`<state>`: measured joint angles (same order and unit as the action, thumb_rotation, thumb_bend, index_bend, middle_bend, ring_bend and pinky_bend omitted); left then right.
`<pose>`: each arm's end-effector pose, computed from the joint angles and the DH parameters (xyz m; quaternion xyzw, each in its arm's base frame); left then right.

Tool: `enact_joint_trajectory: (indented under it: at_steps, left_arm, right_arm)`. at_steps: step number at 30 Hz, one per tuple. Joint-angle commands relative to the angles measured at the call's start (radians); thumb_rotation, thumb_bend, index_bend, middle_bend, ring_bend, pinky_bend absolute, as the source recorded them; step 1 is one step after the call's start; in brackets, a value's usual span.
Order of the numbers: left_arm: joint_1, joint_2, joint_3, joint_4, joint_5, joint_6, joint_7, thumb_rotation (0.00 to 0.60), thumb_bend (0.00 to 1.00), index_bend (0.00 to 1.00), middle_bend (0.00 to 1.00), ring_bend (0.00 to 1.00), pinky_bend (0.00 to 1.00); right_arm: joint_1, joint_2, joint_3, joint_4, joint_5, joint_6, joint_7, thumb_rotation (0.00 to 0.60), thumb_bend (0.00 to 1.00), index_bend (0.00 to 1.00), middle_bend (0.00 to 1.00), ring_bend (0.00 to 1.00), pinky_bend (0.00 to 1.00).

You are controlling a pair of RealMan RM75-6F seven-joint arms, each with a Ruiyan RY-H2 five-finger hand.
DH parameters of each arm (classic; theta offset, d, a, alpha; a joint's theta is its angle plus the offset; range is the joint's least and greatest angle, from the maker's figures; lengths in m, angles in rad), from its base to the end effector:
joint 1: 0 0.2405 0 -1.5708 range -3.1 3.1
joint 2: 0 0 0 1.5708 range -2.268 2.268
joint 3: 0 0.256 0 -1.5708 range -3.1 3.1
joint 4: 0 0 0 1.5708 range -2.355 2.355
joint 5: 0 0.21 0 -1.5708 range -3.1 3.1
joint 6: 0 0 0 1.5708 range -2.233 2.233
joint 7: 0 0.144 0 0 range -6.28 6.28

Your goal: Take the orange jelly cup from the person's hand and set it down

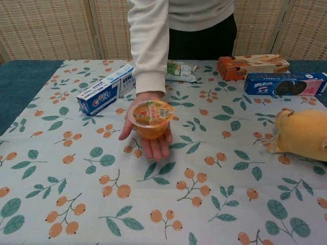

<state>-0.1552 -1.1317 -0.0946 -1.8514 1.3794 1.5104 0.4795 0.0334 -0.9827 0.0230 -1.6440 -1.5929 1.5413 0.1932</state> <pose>-0.2588 0.2035 0.1506 -0.6108 -0.3157 -0.3313 0.6461 -0.3087 -0.1592 0.1973 0.5891 -0.4021 0.4241 0.5581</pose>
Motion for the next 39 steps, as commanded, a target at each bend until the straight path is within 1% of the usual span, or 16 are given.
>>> enact_joint_trajectory:
  at_steps: [1,13,19,24,26,31,35,39]
  left_arm:
    - [0.000,0.001,0.000,0.000,-0.001,-0.002,0.001,0.600,0.31,0.08,0.02,0.02,0.14]
    - [-0.005,0.001,-0.001,0.004,0.004,-0.009,-0.003,0.600,0.31,0.08,0.02,0.02,0.14]
    - [-0.035,0.019,-0.008,0.004,0.018,-0.054,-0.040,0.600,0.31,0.08,0.02,0.02,0.14]
    - [-0.098,0.039,-0.019,0.031,0.049,-0.154,-0.160,0.600,0.31,0.08,0.02,0.02,0.13]
    - [-0.127,0.046,-0.022,0.041,0.067,-0.192,-0.188,0.600,0.31,0.08,0.02,0.02,0.13]
    - [-0.227,0.062,-0.019,0.066,0.150,-0.316,-0.274,0.600,0.31,0.07,0.00,0.01,0.11]
    - [-0.317,0.054,-0.020,0.080,0.213,-0.415,-0.347,0.600,0.31,0.07,0.00,0.01,0.09]
    - [-0.409,0.036,-0.029,0.097,0.254,-0.505,-0.401,0.600,0.31,0.06,0.00,0.00,0.08]
  right_arm:
    - [0.000,0.000,0.000,0.000,0.000,0.000,-0.001,0.600,0.38,0.10,0.24,0.19,0.41]
    - [-0.002,0.002,0.001,-0.004,-0.001,0.004,-0.004,0.600,0.38,0.10,0.24,0.19,0.41]
    - [0.000,0.011,0.007,-0.012,-0.002,0.009,-0.014,0.600,0.38,0.10,0.24,0.19,0.41]
    - [0.004,0.014,0.013,-0.019,-0.002,0.010,-0.021,0.600,0.38,0.10,0.24,0.19,0.41]
    - [0.006,0.015,0.013,-0.024,-0.004,0.009,-0.026,0.600,0.38,0.10,0.24,0.19,0.41]
    - [0.008,0.019,0.014,-0.036,-0.007,0.009,-0.037,0.600,0.38,0.10,0.24,0.19,0.41]
    - [0.009,0.024,0.014,-0.046,-0.008,0.007,-0.047,0.600,0.38,0.10,0.24,0.19,0.41]
    - [0.008,0.027,0.014,-0.053,-0.007,0.007,-0.053,0.600,0.38,0.10,0.24,0.19,0.41]
